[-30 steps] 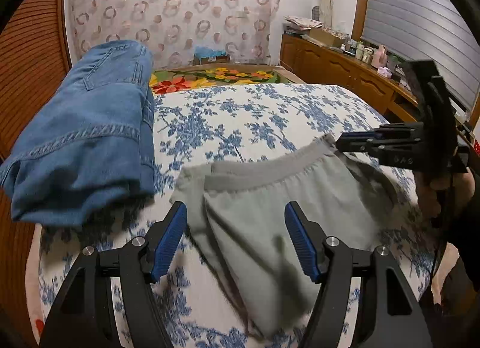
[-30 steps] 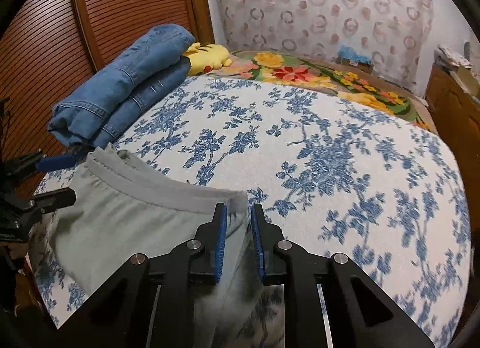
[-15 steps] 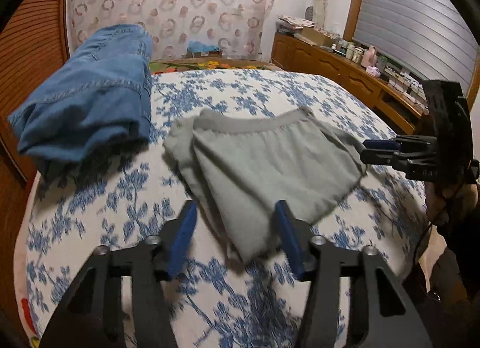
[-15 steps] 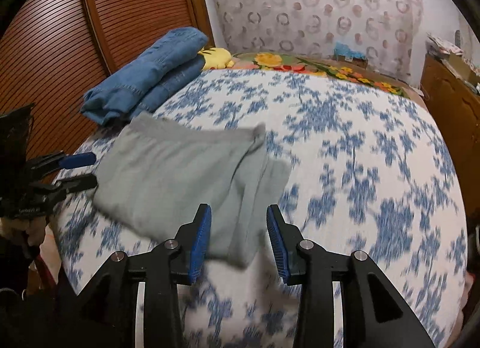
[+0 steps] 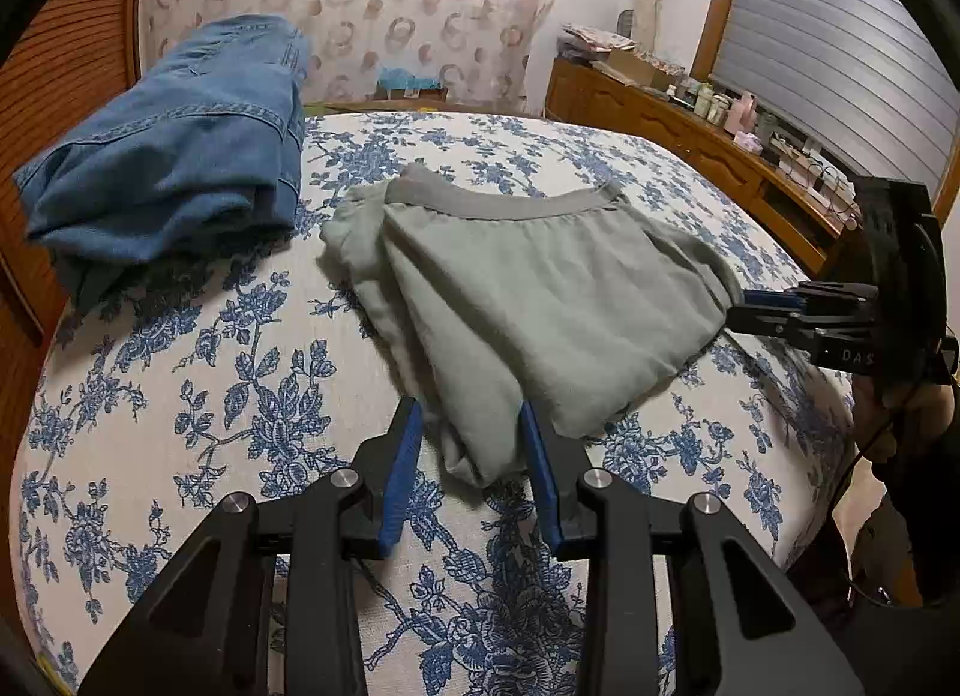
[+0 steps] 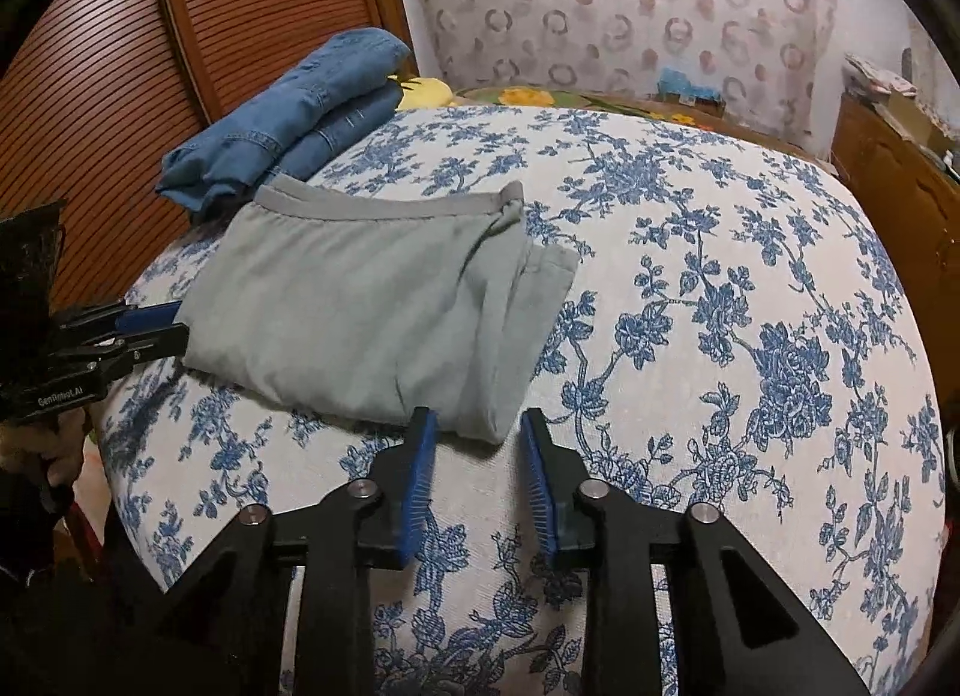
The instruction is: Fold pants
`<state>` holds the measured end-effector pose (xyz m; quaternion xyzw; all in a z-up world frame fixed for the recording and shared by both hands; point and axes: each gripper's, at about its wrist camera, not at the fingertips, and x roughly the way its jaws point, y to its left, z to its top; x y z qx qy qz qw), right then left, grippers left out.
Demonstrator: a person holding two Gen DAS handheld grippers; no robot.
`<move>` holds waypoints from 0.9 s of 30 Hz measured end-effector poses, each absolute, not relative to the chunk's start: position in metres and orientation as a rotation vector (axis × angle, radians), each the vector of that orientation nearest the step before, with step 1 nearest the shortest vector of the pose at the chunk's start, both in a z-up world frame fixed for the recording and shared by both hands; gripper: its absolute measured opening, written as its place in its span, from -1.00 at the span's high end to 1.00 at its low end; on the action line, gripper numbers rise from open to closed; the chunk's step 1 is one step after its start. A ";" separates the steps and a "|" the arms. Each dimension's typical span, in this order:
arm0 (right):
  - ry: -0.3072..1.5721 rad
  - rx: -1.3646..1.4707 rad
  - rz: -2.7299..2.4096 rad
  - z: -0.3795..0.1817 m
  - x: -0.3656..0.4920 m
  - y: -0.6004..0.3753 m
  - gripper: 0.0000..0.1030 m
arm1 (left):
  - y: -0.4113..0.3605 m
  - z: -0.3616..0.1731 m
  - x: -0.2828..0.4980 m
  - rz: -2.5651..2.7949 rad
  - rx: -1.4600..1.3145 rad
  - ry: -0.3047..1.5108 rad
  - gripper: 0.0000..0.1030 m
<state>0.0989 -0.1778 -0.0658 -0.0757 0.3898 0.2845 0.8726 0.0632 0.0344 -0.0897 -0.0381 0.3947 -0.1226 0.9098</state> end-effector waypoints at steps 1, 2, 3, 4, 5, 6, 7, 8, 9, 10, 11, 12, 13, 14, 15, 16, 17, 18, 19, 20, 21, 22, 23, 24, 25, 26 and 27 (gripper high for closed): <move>0.814 -0.170 0.600 -0.066 0.099 -0.176 0.63 | 0.034 -0.090 0.064 -0.259 -0.081 0.814 0.44; 0.816 -0.185 0.598 -0.066 0.099 -0.175 0.72 | 0.033 -0.090 0.064 -0.273 -0.089 0.814 0.63; 0.807 -0.202 0.596 -0.066 0.098 -0.173 0.76 | 0.033 -0.089 0.064 -0.276 -0.091 0.811 0.78; 0.801 -0.213 0.597 -0.067 0.097 -0.173 0.82 | 0.032 -0.088 0.063 -0.263 -0.087 0.799 0.80; 0.800 -0.213 0.599 -0.067 0.097 -0.174 0.86 | 0.032 -0.087 0.063 -0.255 -0.084 0.794 0.82; 0.798 -0.210 0.597 -0.066 0.096 -0.176 0.87 | 0.032 -0.085 0.062 -0.253 -0.083 0.787 0.82; 0.792 -0.207 0.597 -0.064 0.094 -0.178 0.87 | 0.034 -0.083 0.060 -0.250 -0.086 0.775 0.83; 0.790 -0.202 0.602 -0.063 0.091 -0.181 0.88 | 0.035 -0.081 0.060 -0.250 -0.088 0.771 0.83; 0.787 -0.194 0.606 -0.060 0.087 -0.184 0.88 | 0.036 -0.079 0.058 -0.253 -0.088 0.767 0.83; 0.784 -0.189 0.609 -0.058 0.083 -0.187 0.88 | 0.037 -0.077 0.057 -0.254 -0.088 0.764 0.83; 0.780 -0.186 0.616 -0.056 0.078 -0.189 0.88 | 0.037 -0.076 0.055 -0.257 -0.086 0.762 0.83; 0.777 -0.189 0.621 -0.054 0.071 -0.190 0.88 | 0.038 -0.074 0.052 -0.257 -0.086 0.757 0.83; 0.775 -0.198 0.625 -0.052 0.066 -0.191 0.88 | 0.039 -0.072 0.049 -0.259 -0.086 0.751 0.83; 0.771 -0.214 0.627 -0.050 0.058 -0.191 0.89 | 0.040 -0.071 0.047 -0.262 -0.084 0.748 0.83; 0.770 -0.218 0.630 -0.049 0.053 -0.192 0.89 | 0.042 -0.071 0.045 -0.261 -0.085 0.746 0.83; 0.774 -0.216 0.637 -0.048 0.048 -0.194 0.89 | 0.043 -0.073 0.044 -0.259 -0.091 0.754 0.83; 0.779 -0.216 0.645 -0.048 0.043 -0.195 0.89 | 0.044 -0.075 0.043 -0.259 -0.095 0.761 0.83; 0.781 -0.217 0.646 -0.047 0.038 -0.196 0.89 | 0.045 -0.076 0.041 -0.261 -0.096 0.763 0.83; 0.783 -0.216 0.646 -0.047 0.034 -0.197 0.89 | 0.044 -0.077 0.038 -0.265 -0.095 0.767 0.83; 0.784 -0.215 0.650 -0.046 0.029 -0.199 0.89 | 0.043 -0.077 0.036 -0.267 -0.094 0.768 0.83; 0.784 -0.214 0.653 -0.045 0.024 -0.202 0.89 | 0.042 -0.077 0.032 -0.269 -0.094 0.771 0.83; 0.783 -0.210 0.653 -0.043 0.020 -0.205 0.89 | 0.041 -0.079 0.028 -0.275 -0.095 0.779 0.83; 0.787 -0.199 0.652 -0.042 0.016 -0.208 0.89 | 0.038 -0.079 0.024 -0.280 -0.091 0.785 0.83; 0.789 -0.194 0.651 -0.041 0.013 -0.211 0.89 | 0.036 -0.079 0.018 -0.284 -0.086 0.787 0.83; 0.791 -0.192 0.648 -0.040 0.009 -0.213 0.89 | 0.032 -0.080 0.013 -0.284 -0.080 0.792 0.83; 0.801 -0.184 0.645 -0.039 0.007 -0.215 0.89 | 0.030 -0.080 0.010 -0.276 -0.077 0.797 0.83; 0.805 -0.180 0.642 -0.037 0.003 -0.215 0.89 | 0.026 -0.080 0.007 -0.272 -0.070 0.801 0.83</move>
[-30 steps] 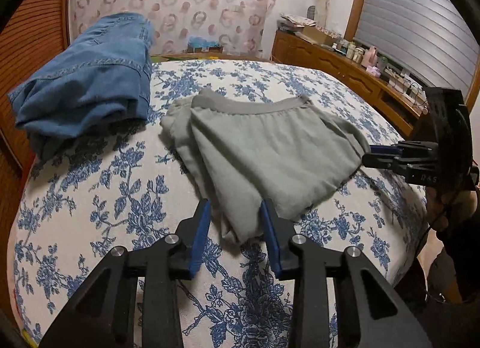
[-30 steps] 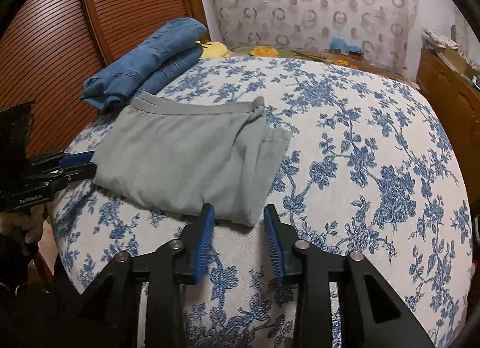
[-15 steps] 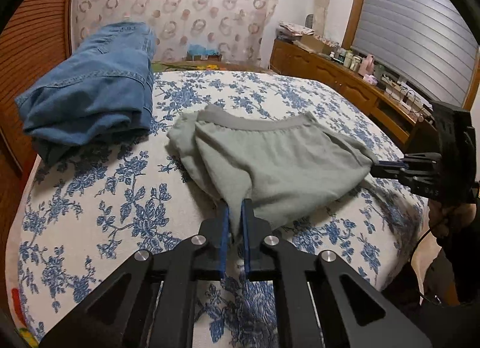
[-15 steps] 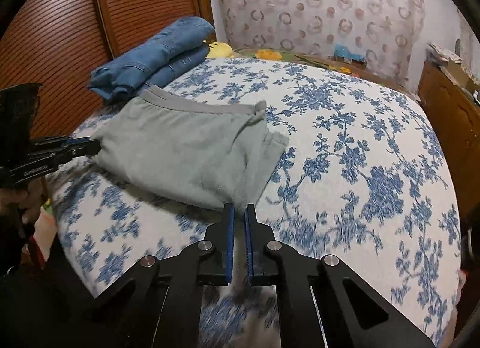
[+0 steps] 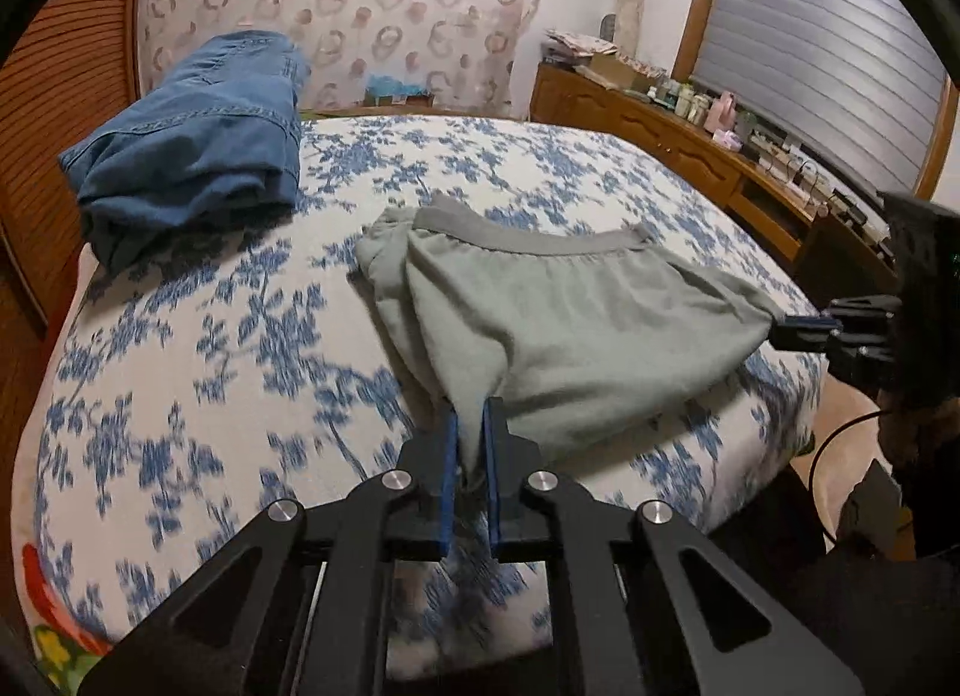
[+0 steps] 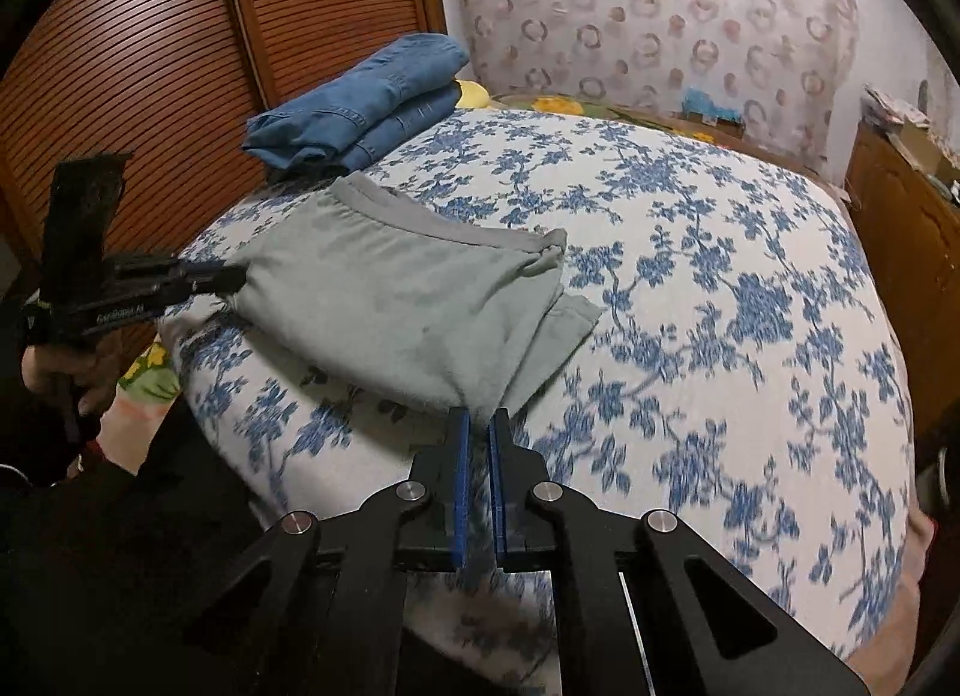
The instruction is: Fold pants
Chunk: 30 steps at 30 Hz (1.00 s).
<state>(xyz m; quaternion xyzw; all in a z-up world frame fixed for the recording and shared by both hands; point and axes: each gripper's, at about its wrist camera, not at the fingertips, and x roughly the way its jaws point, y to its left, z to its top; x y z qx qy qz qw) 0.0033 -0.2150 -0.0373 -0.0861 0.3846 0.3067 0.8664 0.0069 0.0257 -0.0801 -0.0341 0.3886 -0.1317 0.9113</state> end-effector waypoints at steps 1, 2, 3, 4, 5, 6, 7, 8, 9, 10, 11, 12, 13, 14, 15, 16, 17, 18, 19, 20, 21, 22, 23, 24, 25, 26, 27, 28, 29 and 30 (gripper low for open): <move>0.800 -0.178 0.641 -0.035 0.000 -0.214 0.89 | 0.021 -0.080 0.004 -0.276 -0.062 0.802 0.83; 0.797 -0.180 0.639 -0.034 -0.002 -0.214 0.89 | 0.020 -0.079 0.003 -0.278 -0.059 0.801 0.83; 0.797 -0.180 0.639 -0.033 -0.002 -0.214 0.89 | 0.017 -0.078 0.001 -0.279 -0.050 0.801 0.83; 0.797 -0.178 0.638 -0.032 -0.003 -0.215 0.89 | 0.015 -0.077 0.002 -0.278 -0.042 0.800 0.83; 0.798 -0.174 0.637 -0.031 -0.004 -0.215 0.89 | 0.015 -0.076 0.002 -0.275 -0.038 0.798 0.83; 0.799 -0.169 0.634 -0.031 -0.004 -0.215 0.89 | 0.015 -0.075 0.003 -0.271 -0.038 0.798 0.83; 0.800 -0.165 0.630 -0.031 -0.003 -0.215 0.89 | 0.016 -0.075 0.004 -0.265 -0.039 0.800 0.82; 0.799 -0.160 0.626 -0.031 -0.003 -0.216 0.89 | 0.016 -0.074 0.006 -0.260 -0.039 0.803 0.80; 0.799 -0.152 0.624 -0.030 -0.003 -0.216 0.89 | 0.016 -0.074 0.006 -0.254 -0.038 0.804 0.78; 0.798 -0.146 0.624 -0.029 -0.003 -0.217 0.89 | 0.016 -0.074 0.006 -0.252 -0.037 0.803 0.78; 0.796 -0.147 0.625 -0.028 -0.005 -0.217 0.89 | 0.017 -0.074 0.007 -0.251 -0.038 0.802 0.77; 0.789 -0.148 0.622 -0.026 -0.006 -0.217 0.89 | 0.017 -0.075 0.008 -0.249 -0.039 0.804 0.77; 0.782 -0.145 0.621 -0.024 -0.007 -0.218 0.89 | 0.017 -0.074 0.007 -0.247 -0.040 0.805 0.76; 0.777 -0.143 0.622 -0.023 -0.008 -0.219 0.89 | 0.017 -0.074 0.007 -0.244 -0.039 0.802 0.71; 0.769 -0.143 0.621 -0.021 -0.009 -0.218 0.89 | 0.018 -0.073 0.007 -0.239 -0.039 0.799 0.65; 0.762 -0.142 0.620 -0.019 -0.010 -0.218 0.89 | 0.018 -0.071 0.007 -0.230 -0.038 0.793 0.62; 0.757 -0.141 0.621 -0.018 -0.010 -0.218 0.89 | 0.019 -0.069 0.007 -0.226 -0.041 0.787 0.59; 0.752 -0.139 0.620 -0.017 -0.010 -0.218 0.89 | 0.021 -0.067 0.007 -0.224 -0.046 0.779 0.51; 0.748 -0.140 0.618 -0.017 -0.010 -0.217 0.89 | 0.022 -0.065 0.008 -0.224 -0.046 0.774 0.46; 0.744 -0.140 0.615 -0.016 -0.009 -0.216 0.89 | 0.022 -0.063 0.009 -0.221 -0.044 0.769 0.35; 0.741 -0.138 0.612 -0.016 -0.009 -0.215 0.89 | 0.023 -0.062 0.010 -0.217 -0.040 0.763 0.21; 0.739 -0.136 0.611 -0.015 -0.007 -0.214 0.89 | 0.023 -0.060 0.011 -0.212 -0.036 0.755 0.14; 0.736 -0.134 0.610 -0.015 -0.006 -0.213 0.89 | 0.024 -0.059 0.013 -0.210 -0.038 0.750 0.12; 0.733 -0.133 0.607 -0.015 -0.005 -0.211 0.89 | 0.025 -0.058 0.014 -0.209 -0.043 0.751 0.10; 0.732 -0.135 0.605 -0.016 -0.003 -0.210 0.89 | 0.026 -0.058 0.017 -0.209 -0.053 0.755 0.10; 0.731 -0.138 0.608 -0.016 -0.002 -0.208 0.89 | 0.027 -0.059 0.020 -0.211 -0.057 0.760 0.09; 0.729 -0.137 0.611 -0.017 0.000 -0.206 0.89 | 0.027 -0.060 0.022 -0.211 -0.057 0.764 -0.04; 0.730 -0.135 0.613 -0.017 0.002 -0.204 0.89 | 0.027 -0.061 0.024 -0.210 -0.056 0.767 -0.15; 0.727 -0.135 0.615 -0.018 0.003 -0.203 0.89 | 0.027 -0.062 0.026 -0.213 -0.058 0.768 -0.46; 0.725 -0.137 0.617 -0.018 0.004 -0.201 0.89 | 0.027 -0.062 0.027 -0.217 -0.061 0.763 -0.57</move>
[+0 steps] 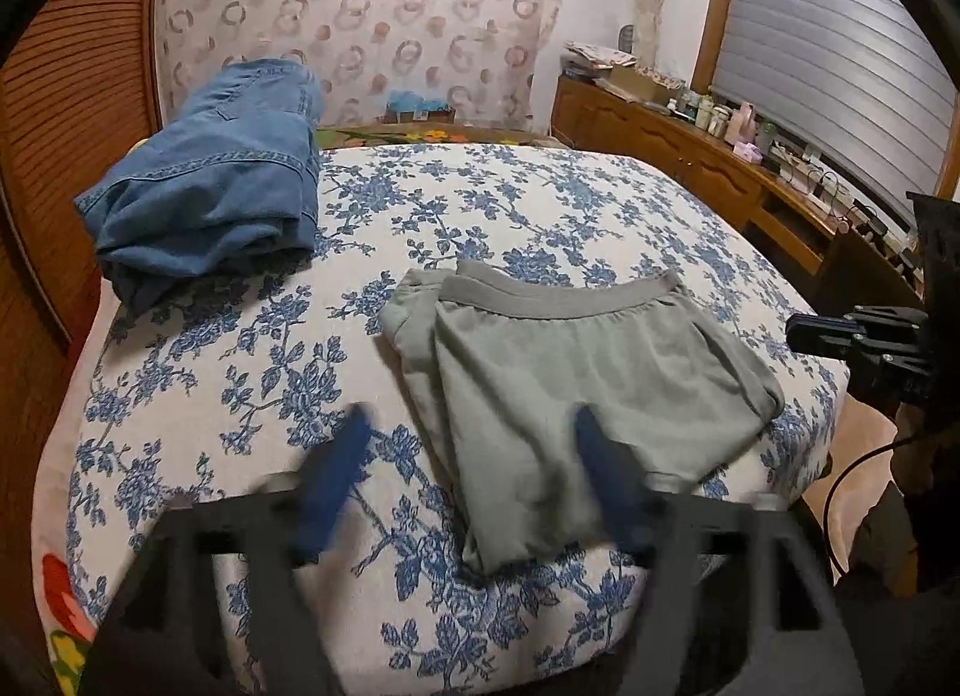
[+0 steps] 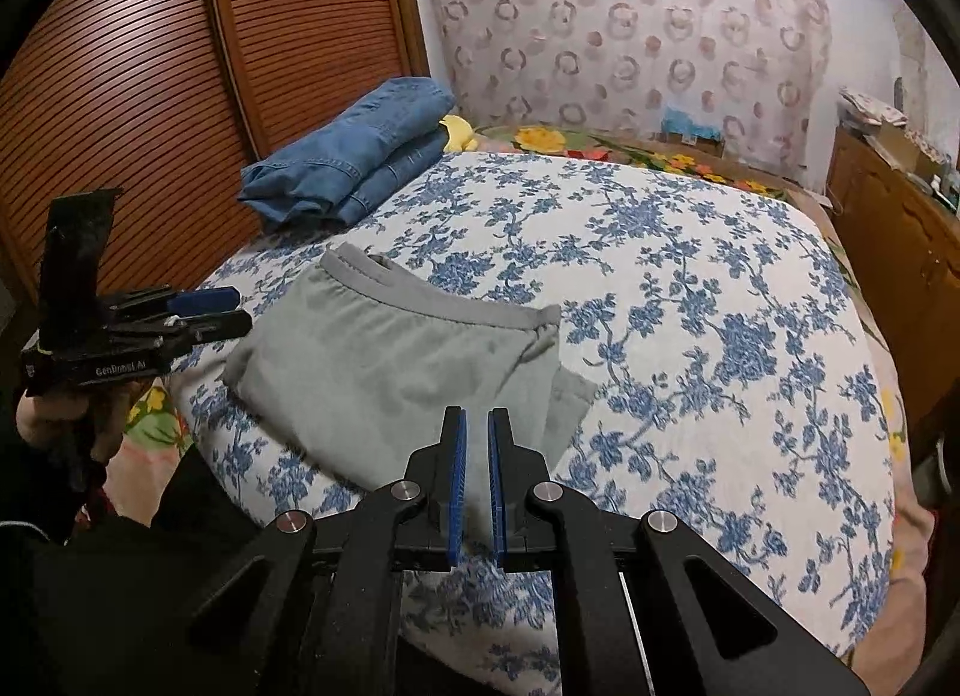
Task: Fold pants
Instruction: 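Open both tools and hold them above the folded garment, then close both tools on the folded grey-green garment's edge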
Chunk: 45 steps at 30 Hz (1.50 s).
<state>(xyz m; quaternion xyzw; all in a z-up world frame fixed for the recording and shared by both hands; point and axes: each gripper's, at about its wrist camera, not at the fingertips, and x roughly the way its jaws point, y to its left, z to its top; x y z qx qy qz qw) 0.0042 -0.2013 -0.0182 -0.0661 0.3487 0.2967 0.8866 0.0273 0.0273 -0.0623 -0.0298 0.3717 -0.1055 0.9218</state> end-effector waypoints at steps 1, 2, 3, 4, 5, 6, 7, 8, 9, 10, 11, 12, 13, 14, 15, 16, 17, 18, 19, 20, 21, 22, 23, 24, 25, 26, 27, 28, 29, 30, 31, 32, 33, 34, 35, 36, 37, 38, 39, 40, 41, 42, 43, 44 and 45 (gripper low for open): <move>0.724 -0.139 0.618 -0.019 0.006 -0.200 0.89 | 0.028 -0.063 0.029 -0.222 -0.065 0.761 -0.57; 0.723 -0.139 0.619 -0.020 0.007 -0.199 0.89 | 0.027 -0.064 0.031 -0.223 -0.065 0.766 -0.57; 0.723 -0.140 0.618 -0.021 0.010 -0.197 0.89 | 0.027 -0.064 0.034 -0.221 -0.061 0.769 -0.57; 0.725 -0.140 0.615 -0.022 0.012 -0.196 0.82 | 0.027 -0.065 0.037 -0.216 -0.057 0.769 -0.57; 0.726 -0.142 0.608 -0.022 0.015 -0.194 0.69 | 0.028 -0.065 0.040 -0.213 -0.056 0.769 -0.58; 0.727 -0.141 0.602 -0.023 0.018 -0.193 0.59 | 0.029 -0.065 0.042 -0.209 -0.057 0.769 -0.58; 0.726 -0.137 0.596 -0.024 0.021 -0.192 0.38 | 0.030 -0.065 0.045 -0.207 -0.060 0.768 -0.58; 0.724 -0.132 0.592 -0.025 0.024 -0.192 0.22 | 0.030 -0.065 0.048 -0.207 -0.064 0.767 -0.58; 0.724 -0.125 0.587 -0.027 0.028 -0.191 0.17 | 0.032 -0.065 0.052 -0.205 -0.069 0.768 -0.58; 0.729 -0.120 0.581 -0.029 0.031 -0.190 0.13 | 0.033 -0.065 0.056 -0.203 -0.077 0.771 -0.58; 0.737 -0.115 0.572 -0.032 0.037 -0.189 0.13 | 0.035 -0.066 0.059 -0.205 -0.086 0.770 -0.58; 0.743 -0.114 0.561 -0.035 0.042 -0.188 0.13 | 0.037 -0.066 0.063 -0.205 -0.095 0.770 -0.58; 0.752 -0.114 0.550 -0.039 0.046 -0.187 0.13 | 0.038 -0.067 0.065 -0.201 -0.096 0.771 -0.58; 0.759 -0.112 0.545 -0.041 0.050 -0.186 0.13 | 0.038 -0.067 0.068 -0.197 -0.093 0.771 -0.58; 0.767 -0.109 0.541 -0.044 0.055 -0.185 0.13 | 0.038 -0.067 0.070 -0.194 -0.091 0.771 -0.58; 0.776 -0.107 0.533 -0.047 0.059 -0.184 0.13 | 0.038 -0.068 0.073 -0.192 -0.090 0.772 -0.58; 0.784 -0.106 0.524 -0.050 0.062 -0.183 0.13 | 0.038 -0.068 0.075 -0.192 -0.090 0.772 -0.58; 0.790 -0.106 0.517 -0.053 0.065 -0.182 0.13 | 0.038 -0.068 0.078 -0.192 -0.092 0.774 -0.57; 0.796 -0.107 0.508 -0.056 0.068 -0.182 0.13 | 0.038 -0.068 0.080 -0.193 -0.091 0.773 -0.57; 0.802 -0.104 0.503 -0.057 0.070 -0.181 0.13 | 0.038 -0.069 0.082 -0.195 -0.090 0.773 -0.58; 0.809 -0.102 0.499 -0.059 0.073 -0.181 0.13 | 0.038 -0.069 0.084 -0.197 -0.090 0.775 -0.58; 0.814 -0.101 0.499 -0.060 0.073 -0.181 0.13 | 0.038 -0.071 0.086 -0.197 -0.088 0.782 -0.58; 0.817 -0.102 0.496 -0.061 0.074 -0.181 0.13 | 0.038 -0.072 0.088 -0.199 -0.087 0.789 -0.58; 0.818 -0.106 0.495 -0.062 0.074 -0.181 0.13 | 0.039 -0.073 0.091 -0.202 -0.088 0.794 -0.57; 0.819 -0.110 0.497 -0.062 0.074 -0.180 0.13 | 0.039 -0.074 0.093 -0.204 -0.093 0.797 -0.56; 0.818 -0.114 0.498 -0.062 0.074 -0.179 0.13 | 0.040 -0.074 0.095 -0.206 -0.098 0.799 -0.51; 0.817 -0.118 0.497 -0.062 0.074 -0.179 0.13 | 0.041 -0.076 0.098 -0.208 -0.104 0.805 -0.45; 0.817 -0.119 0.496 -0.062 0.074 -0.179 0.13 | 0.042 -0.076 0.099 -0.210 -0.107 0.809 -0.43; 0.818 -0.118 0.496 -0.062 0.074 -0.179 0.12 | 0.042 -0.077 0.101 -0.212 -0.109 0.811 -0.35; 0.820 -0.118 0.495 -0.063 0.075 -0.178 0.12 | 0.043 -0.079 0.103 -0.216 -0.113 0.815 -0.27; 0.821 -0.116 0.494 -0.064 0.075 -0.179 0.12 | 0.043 -0.080 0.105 -0.221 -0.121 0.823 -0.24; 0.828 -0.113 0.494 -0.064 0.075 -0.179 0.11 | 0.044 -0.081 0.106 -0.225 -0.128 0.829 -0.19; 0.833 -0.107 0.493 -0.065 0.076 -0.179 0.11 | 0.044 -0.083 0.107 -0.230 -0.132 0.835 -0.13; 0.829 -0.105 0.492 -0.065 0.076 -0.179 0.11 | 0.044 -0.085 0.108 -0.233 -0.134 0.843 -0.11; 0.831 -0.102 0.491 -0.065 0.076 -0.179 0.10 | 0.044 -0.087 0.109 -0.234 -0.136 0.849 -0.08; 0.831 -0.100 0.489 -0.065 0.077 -0.179 0.10 | 0.044 -0.088 0.109 -0.236 -0.138 0.852 -0.05; 0.831 -0.100 0.487 -0.065 0.077 -0.179 0.10 | 0.044 -0.090 0.109 -0.237 -0.141 0.855 -0.05; 0.832 -0.102 0.487 -0.065 0.077 -0.178 0.10 | 0.044 -0.090 0.109 -0.237 -0.144 0.857 -0.03; 0.830 -0.105 0.488 -0.065 0.077 -0.177 0.10 | 0.045 -0.091 0.108 -0.236 -0.144 0.853 -0.03; 0.829 -0.108 0.489 -0.065 0.077 -0.176 0.10 | 0.044 -0.091 0.108 -0.234 -0.142 0.853 -0.03; 0.834 -0.114 0.488 -0.065 0.076 -0.175 0.10 | 0.044 -0.091 0.108 -0.233 -0.141 0.854 -0.03; 0.832 -0.119 0.492 -0.065 0.076 -0.174 0.10 | 0.044 -0.091 0.108 -0.231 -0.139 0.855 -0.03; 0.830 -0.124 0.492 -0.066 0.076 -0.173 0.10 | 0.043 -0.091 0.109 -0.229 -0.135 0.855 -0.03; 0.828 -0.127 0.494 -0.066 0.076 -0.172 0.11 | 0.042 -0.091 0.109 -0.228 -0.132 0.855 -0.03; 0.827 -0.129 0.501 -0.066 0.076 -0.171 0.11 | 0.041 -0.091 0.110 -0.226 -0.129 0.854 -0.03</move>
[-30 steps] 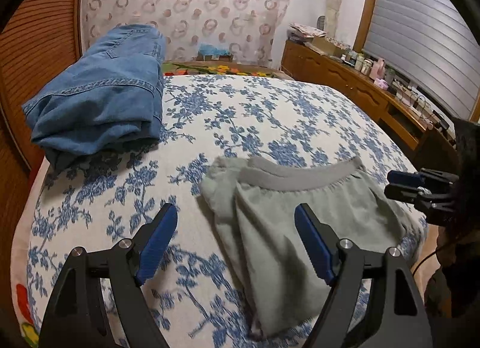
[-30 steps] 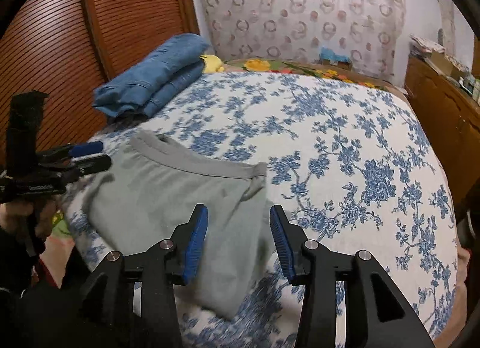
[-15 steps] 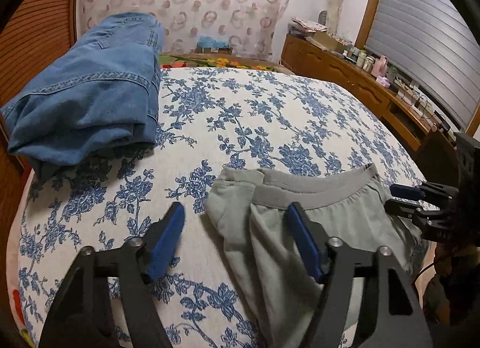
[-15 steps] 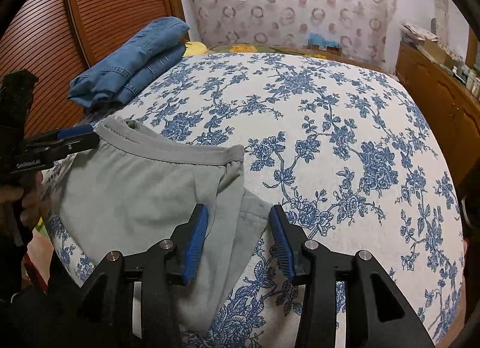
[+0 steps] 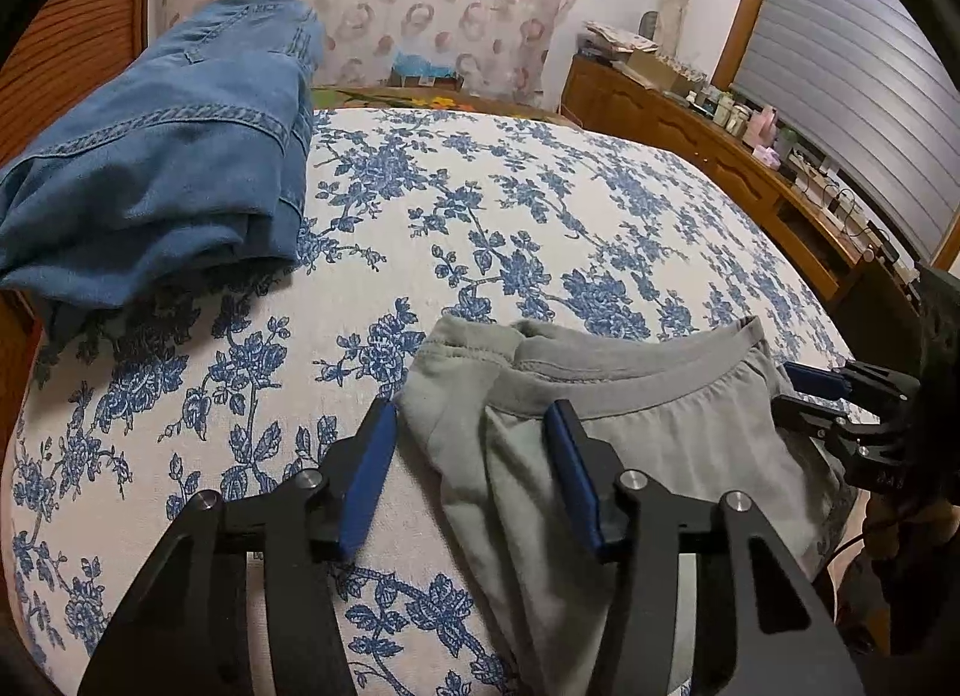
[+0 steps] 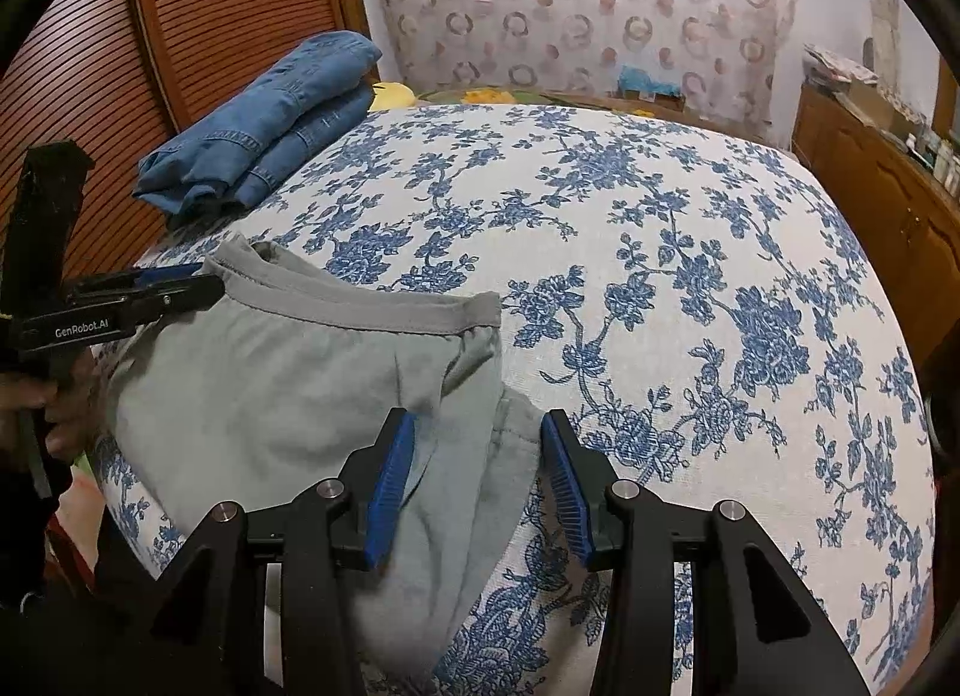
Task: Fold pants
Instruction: 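Close both tools on the folded grey-green garment's edge, then lift the grey-green garment with both tools and carry it onto the folded jeans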
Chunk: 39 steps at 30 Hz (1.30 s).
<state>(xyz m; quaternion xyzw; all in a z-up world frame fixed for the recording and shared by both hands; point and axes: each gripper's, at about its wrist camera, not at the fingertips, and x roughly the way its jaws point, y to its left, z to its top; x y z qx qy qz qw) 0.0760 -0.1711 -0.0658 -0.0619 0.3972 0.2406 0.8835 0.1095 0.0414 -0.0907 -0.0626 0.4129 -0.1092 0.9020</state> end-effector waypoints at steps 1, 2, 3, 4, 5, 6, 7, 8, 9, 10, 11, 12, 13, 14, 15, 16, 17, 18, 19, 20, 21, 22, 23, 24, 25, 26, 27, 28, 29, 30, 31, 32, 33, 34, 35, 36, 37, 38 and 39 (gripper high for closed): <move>0.823 -0.132 0.508 -0.066 0.075 -0.170 0.19 | 0.041 -0.091 0.110 -0.225 -0.128 0.853 -0.03; 0.820 -0.133 0.525 -0.066 0.074 -0.169 0.34 | 0.042 -0.090 0.110 -0.225 -0.133 0.851 0.02; 0.820 -0.131 0.535 -0.067 0.075 -0.169 0.39 | 0.043 -0.091 0.110 -0.234 -0.145 0.850 0.29; 0.821 -0.129 0.546 -0.067 0.075 -0.168 0.50 | 0.044 -0.091 0.110 -0.259 -0.171 0.853 0.40; 0.826 -0.128 0.560 -0.067 0.075 -0.168 0.63 | 0.043 -0.091 0.109 -0.270 -0.183 0.853 0.50; 0.824 -0.125 0.563 -0.067 0.075 -0.168 0.65 | 0.041 -0.091 0.108 -0.270 -0.175 0.846 0.60; 0.824 -0.125 0.561 -0.067 0.076 -0.168 0.68 | 0.039 -0.090 0.106 -0.269 -0.158 0.838 0.63; 0.822 -0.122 0.562 -0.067 0.076 -0.169 0.73 | 0.036 -0.088 0.103 -0.267 -0.147 0.828 0.68; 0.818 -0.121 0.564 -0.066 0.076 -0.169 0.74 | 0.035 -0.085 0.101 -0.267 -0.143 0.819 0.72; 0.814 -0.120 0.565 -0.065 0.075 -0.170 0.76 | 0.035 -0.082 0.100 -0.267 -0.143 0.811 0.73; 0.812 -0.119 0.564 -0.064 0.075 -0.170 0.76 | 0.035 -0.079 0.097 -0.267 -0.144 0.800 0.74; 0.806 -0.113 0.565 -0.062 0.073 -0.170 0.77 | 0.035 -0.074 0.094 -0.268 -0.145 0.784 0.75; 0.797 -0.107 0.565 -0.060 0.072 -0.171 0.77 | 0.034 -0.070 0.092 -0.268 -0.143 0.774 0.75; 0.790 -0.103 0.565 -0.058 0.070 -0.171 0.77 | 0.034 -0.066 0.089 -0.269 -0.139 0.761 0.75; 0.778 -0.101 0.566 -0.056 0.068 -0.172 0.78 | 0.033 -0.060 0.086 -0.272 -0.136 0.742 0.76; 0.765 -0.100 0.564 -0.053 0.067 -0.172 0.78 | 0.033 -0.055 0.084 -0.273 -0.135 0.729 0.76; 0.755 -0.099 0.563 -0.051 0.065 -0.172 0.78 | 0.032 -0.051 0.081 -0.274 -0.134 0.715 0.77; 0.743 -0.098 0.562 -0.049 0.063 -0.172 0.78 | 0.031 -0.046 0.079 -0.274 -0.133 0.699 0.77; 0.727 -0.099 0.560 -0.045 0.061 -0.173 0.78 | 0.031 -0.042 0.077 -0.272 -0.135 0.680 0.78; 0.710 -0.098 0.558 -0.041 0.059 -0.173 0.79 | 0.032 -0.037 0.073 -0.272 -0.140 0.654 0.78; 0.697 -0.098 0.558 -0.038 0.057 -0.174 0.79 | 0.033 -0.032 0.070 -0.272 -0.143 0.631 0.78; 0.684 -0.095 0.559 -0.035 0.055 -0.176 0.79 | 0.033 -0.026 0.067 -0.274 -0.143 0.614 0.78; 0.667 -0.090 0.564 -0.030 0.054 -0.177 0.79 | 0.034 -0.022 0.066 -0.275 -0.142 0.601 0.78; 0.655 -0.090 0.567 -0.026 0.053 -0.177 0.79 | 0.034 -0.018 0.064 -0.276 -0.140 0.587 0.79; 0.643 -0.100 0.567 -0.021 0.054 -0.176 0.79 | 0.034 -0.013 0.064 -0.274 -0.136 0.573 0.79; 0.633 -0.108 0.566 -0.018 0.054 -0.175 0.79 | 0.035 -0.010 0.063 -0.270 -0.133 0.563 0.79; 0.621 -0.112 0.570 -0.014 0.053 -0.175 0.79 | 0.035 -0.007 0.063 -0.267 -0.130 0.551 0.79; 0.613 -0.114 0.573 -0.010 0.054 -0.174 0.79 | 0.037 -0.003 0.063 -0.263 -0.129 0.539 0.79; 0.602 -0.117 0.574 -0.006 0.056 -0.174 0.79 | 0.038 -0.001 0.064 -0.260 -0.128 0.533 0.79; 0.593 -0.121 0.575 -0.004 0.058 -0.172 0.79 | 0.040 0.002 0.065 -0.257 -0.125 0.525 0.79; 0.587 -0.125 0.576 -0.001 0.060 -0.171 0.79 | 0.040 0.003 0.066 -0.256 -0.123 0.520 0.79; 0.580 -0.128 0.579 0.001 0.062 -0.170 0.79 | 0.040 0.006 0.067 -0.256 -0.122 0.515 0.79; 0.576 -0.130 0.580 0.002 0.064 -0.169 0.79 | 0.042 0.007 0.069 -0.259 -0.122 0.507 0.79; 0.571 -0.132 0.582 0.003 0.066 -0.168 0.79 | 0.043 0.008 0.070 -0.259 -0.120 0.502 0.79; 0.566 -0.136 0.583 0.004 0.068 -0.167 0.79 | 0.044 0.008 0.071 -0.255 -0.117 0.500 0.79; 0.561 -0.138 0.586 0.004 0.068 -0.166 0.79 | 0.045 0.009 0.072 -0.252 -0.113 0.498 0.79; 0.558 -0.140 0.589 0.005 0.070 -0.164 0.79 | 0.046 0.009 0.075 -0.248 -0.111 0.498 0.79; 0.555 -0.141 0.591 0.005 0.072 -0.163 0.79 | 0.047 0.009 0.075 -0.246 -0.110 0.498 0.79; 0.554 -0.143 0.593 0.004 0.074 -0.162 0.79 | 0.047 0.009 0.077 -0.244 -0.110 0.499 0.79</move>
